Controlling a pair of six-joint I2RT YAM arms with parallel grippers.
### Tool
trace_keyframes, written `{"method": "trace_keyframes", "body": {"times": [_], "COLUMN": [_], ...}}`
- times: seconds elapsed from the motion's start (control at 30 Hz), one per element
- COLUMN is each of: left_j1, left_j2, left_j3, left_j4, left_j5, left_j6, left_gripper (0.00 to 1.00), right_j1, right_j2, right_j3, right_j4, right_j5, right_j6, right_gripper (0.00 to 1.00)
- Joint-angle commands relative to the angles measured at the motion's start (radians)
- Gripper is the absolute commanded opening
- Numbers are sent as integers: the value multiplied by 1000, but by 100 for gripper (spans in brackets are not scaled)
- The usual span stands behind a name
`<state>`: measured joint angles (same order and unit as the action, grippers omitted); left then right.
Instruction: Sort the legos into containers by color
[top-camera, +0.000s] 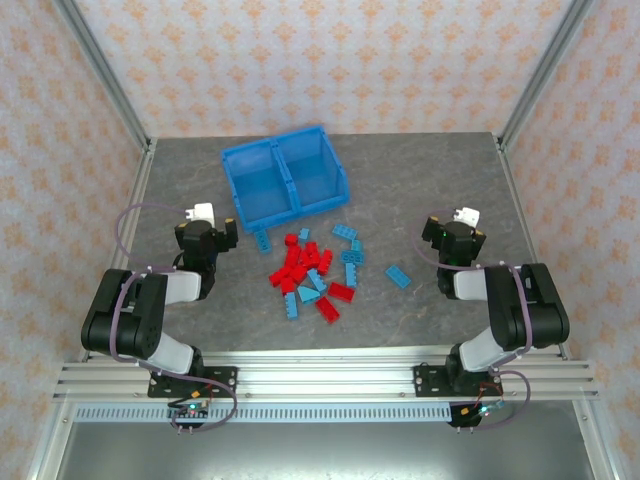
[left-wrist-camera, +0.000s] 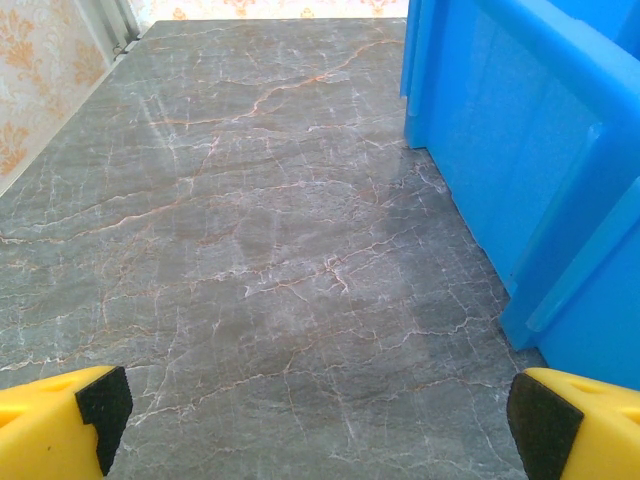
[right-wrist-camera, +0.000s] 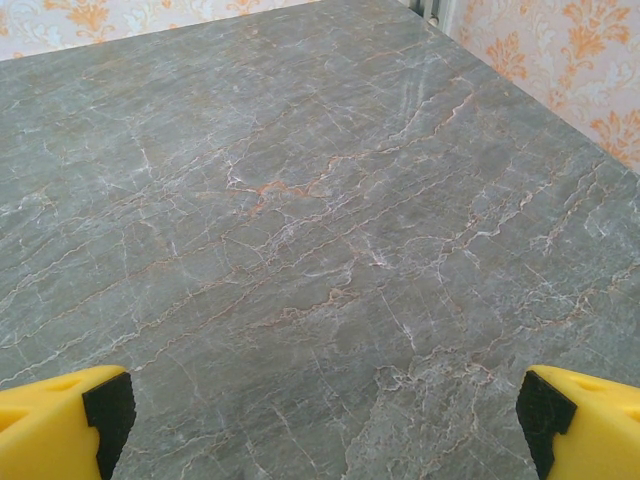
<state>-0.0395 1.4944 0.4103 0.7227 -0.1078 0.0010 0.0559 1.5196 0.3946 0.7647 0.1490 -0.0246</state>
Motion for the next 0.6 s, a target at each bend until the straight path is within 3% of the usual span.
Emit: {"method": "trace_keyframes", "body": {"times": [0.0, 0.1, 0.23, 0.33, 0.43, 0.5, 0.57], "left_j1": [-7, -5, -9, -21, -53, -90, -134], "left_j2": [3, 3, -41, -179, -367, -480, -565], "left_j3": [15, 14, 36, 87, 104, 132, 161], "left_j4": [23, 25, -43, -266, -453, -568, -650], "left_j5": [5, 7, 20, -46, -61, -25, 79], "left_j6": [8, 9, 21, -14, -80, -115, -123], "left_gripper": [100, 100, 100, 100, 100, 100, 100], "right_j1": [17, 18, 22, 43, 88, 127, 169], "right_j2": [-156, -321, -451, -463, -425, -383, -330], "right_j3": [80, 213, 338, 428, 516, 571, 612], "right_j4": [-207, -611, -1025, -1246, -1445, -1566, -1663], "right_j5": [-1, 60, -85, -272, -372, -378, -365], "right_j6": [-22, 247, 565, 568, 485, 427, 385], "right_gripper": [99, 99, 99, 99, 99, 99, 99]}}
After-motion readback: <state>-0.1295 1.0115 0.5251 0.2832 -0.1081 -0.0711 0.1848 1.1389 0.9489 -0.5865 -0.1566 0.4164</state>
